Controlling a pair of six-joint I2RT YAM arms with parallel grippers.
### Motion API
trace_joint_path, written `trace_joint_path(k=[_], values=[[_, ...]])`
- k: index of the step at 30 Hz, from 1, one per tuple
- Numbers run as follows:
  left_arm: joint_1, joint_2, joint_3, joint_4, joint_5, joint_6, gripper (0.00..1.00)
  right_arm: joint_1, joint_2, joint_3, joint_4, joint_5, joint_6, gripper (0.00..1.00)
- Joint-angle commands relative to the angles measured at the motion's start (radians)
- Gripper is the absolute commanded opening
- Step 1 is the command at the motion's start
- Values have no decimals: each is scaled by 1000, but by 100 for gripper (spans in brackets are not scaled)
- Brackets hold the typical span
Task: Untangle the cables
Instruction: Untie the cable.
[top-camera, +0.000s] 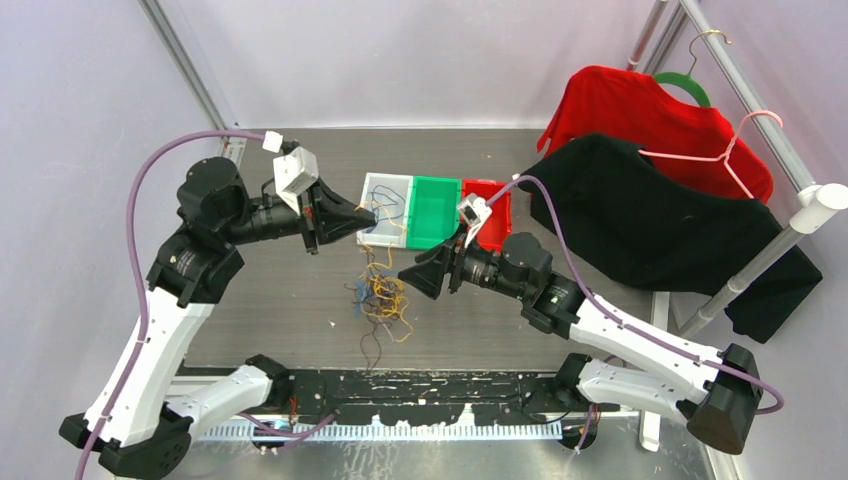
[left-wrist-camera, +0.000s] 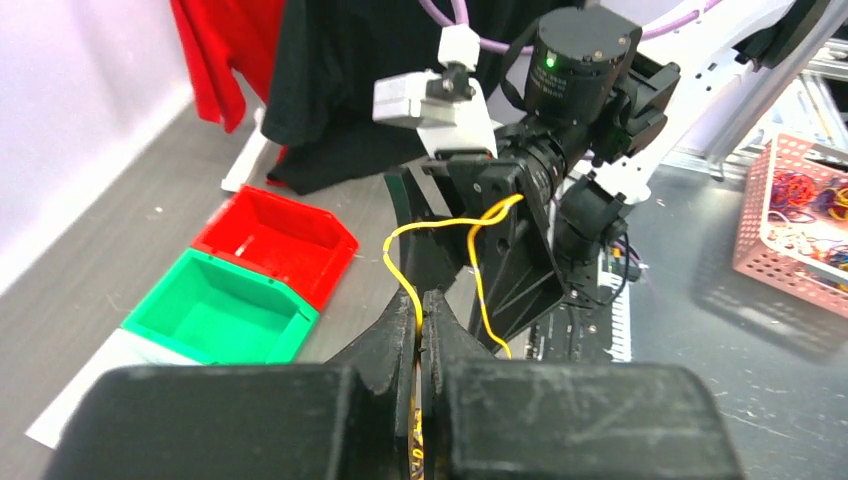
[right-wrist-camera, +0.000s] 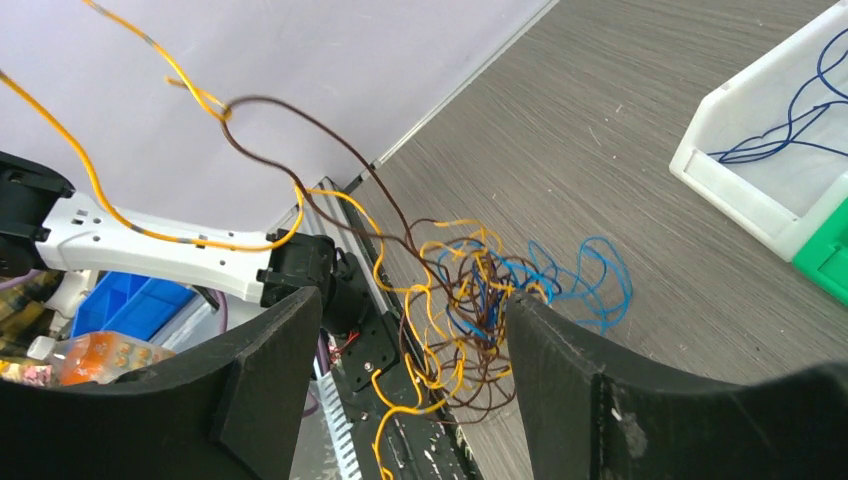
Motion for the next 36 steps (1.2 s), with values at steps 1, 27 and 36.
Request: trace_joint_path(k=[1,27,36], values=[[-3,0,67,-4,-28,53,0,-2,-43,-15,127,7,-8,72],[-3,-9,100,-16,41,40,0,21,-93,-58,53,-28,-74,74],[-4,-11,94,-16,73,33,0,-109,-43,0,83,13,-39,76]])
